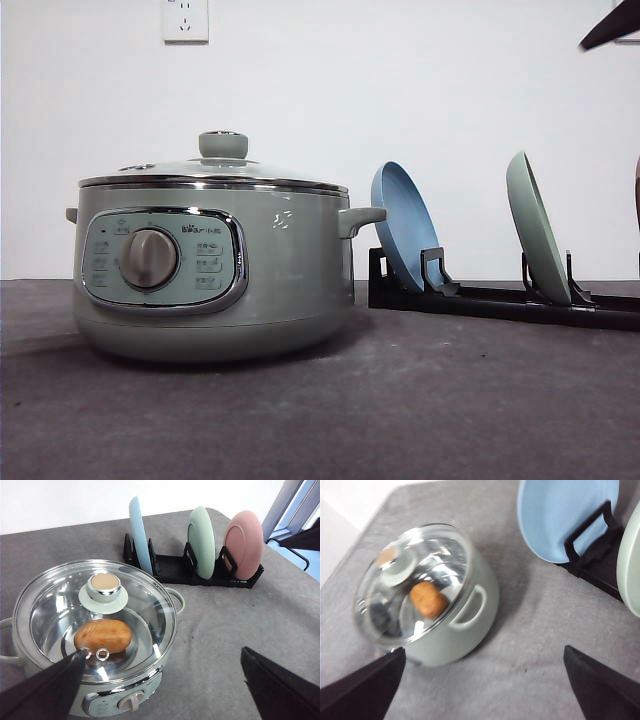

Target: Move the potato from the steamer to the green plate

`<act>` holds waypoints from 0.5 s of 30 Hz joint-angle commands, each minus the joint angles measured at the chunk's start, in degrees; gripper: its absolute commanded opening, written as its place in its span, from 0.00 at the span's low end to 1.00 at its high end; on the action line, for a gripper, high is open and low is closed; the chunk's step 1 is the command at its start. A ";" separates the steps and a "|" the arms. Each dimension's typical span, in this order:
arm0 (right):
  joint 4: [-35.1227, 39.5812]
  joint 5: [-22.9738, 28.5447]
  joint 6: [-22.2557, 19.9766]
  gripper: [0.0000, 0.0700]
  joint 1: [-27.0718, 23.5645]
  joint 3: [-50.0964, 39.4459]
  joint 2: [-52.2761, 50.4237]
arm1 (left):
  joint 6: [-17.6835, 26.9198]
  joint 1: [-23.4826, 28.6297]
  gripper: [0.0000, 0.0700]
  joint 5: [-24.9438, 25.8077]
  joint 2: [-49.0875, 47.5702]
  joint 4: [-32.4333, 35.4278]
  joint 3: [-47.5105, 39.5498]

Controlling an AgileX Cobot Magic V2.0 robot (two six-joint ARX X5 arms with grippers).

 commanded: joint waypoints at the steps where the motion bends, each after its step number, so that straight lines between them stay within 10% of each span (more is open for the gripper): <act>1: 0.68 0.27 0.78 0.89 -0.03 2.79 3.57 | 0.24 -0.26 0.91 0.20 0.39 0.52 1.03; 15: 0.43 9.90 -0.11 0.86 -4.89 23.09 28.25 | 0.26 -0.26 0.91 0.20 0.37 0.63 1.03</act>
